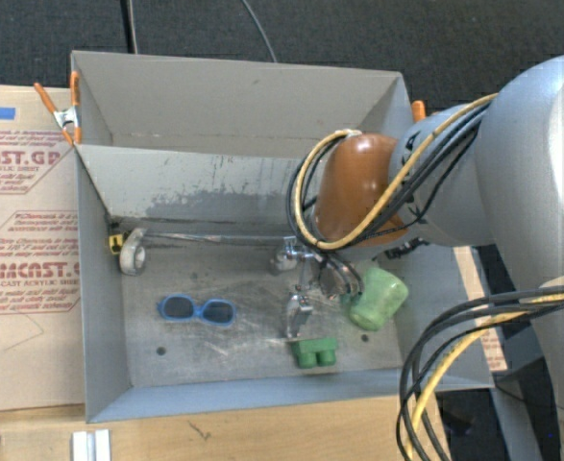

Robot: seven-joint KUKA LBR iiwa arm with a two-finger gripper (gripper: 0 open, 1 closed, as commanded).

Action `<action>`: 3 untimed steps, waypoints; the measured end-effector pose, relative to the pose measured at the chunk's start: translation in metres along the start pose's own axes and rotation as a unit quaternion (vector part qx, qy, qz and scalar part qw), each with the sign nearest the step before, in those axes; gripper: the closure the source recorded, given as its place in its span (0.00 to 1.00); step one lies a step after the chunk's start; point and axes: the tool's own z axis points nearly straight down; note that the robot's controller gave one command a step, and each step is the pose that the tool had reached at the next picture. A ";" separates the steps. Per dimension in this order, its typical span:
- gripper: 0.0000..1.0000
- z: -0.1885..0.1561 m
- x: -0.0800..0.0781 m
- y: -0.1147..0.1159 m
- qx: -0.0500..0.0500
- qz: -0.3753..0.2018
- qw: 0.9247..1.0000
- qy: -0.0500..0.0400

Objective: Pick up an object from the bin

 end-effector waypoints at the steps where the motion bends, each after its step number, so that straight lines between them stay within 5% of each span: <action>1: 0.00 -0.002 0.049 0.010 -0.001 0.089 0.996 -0.008; 2: 0.00 -0.012 0.070 -0.028 -0.001 -0.072 0.997 0.004; 3: 0.00 -0.011 0.077 -0.081 0.001 -0.205 0.979 -0.004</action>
Offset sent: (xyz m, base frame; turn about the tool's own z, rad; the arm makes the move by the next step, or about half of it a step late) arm -0.0559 0.0047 -0.0028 0.1768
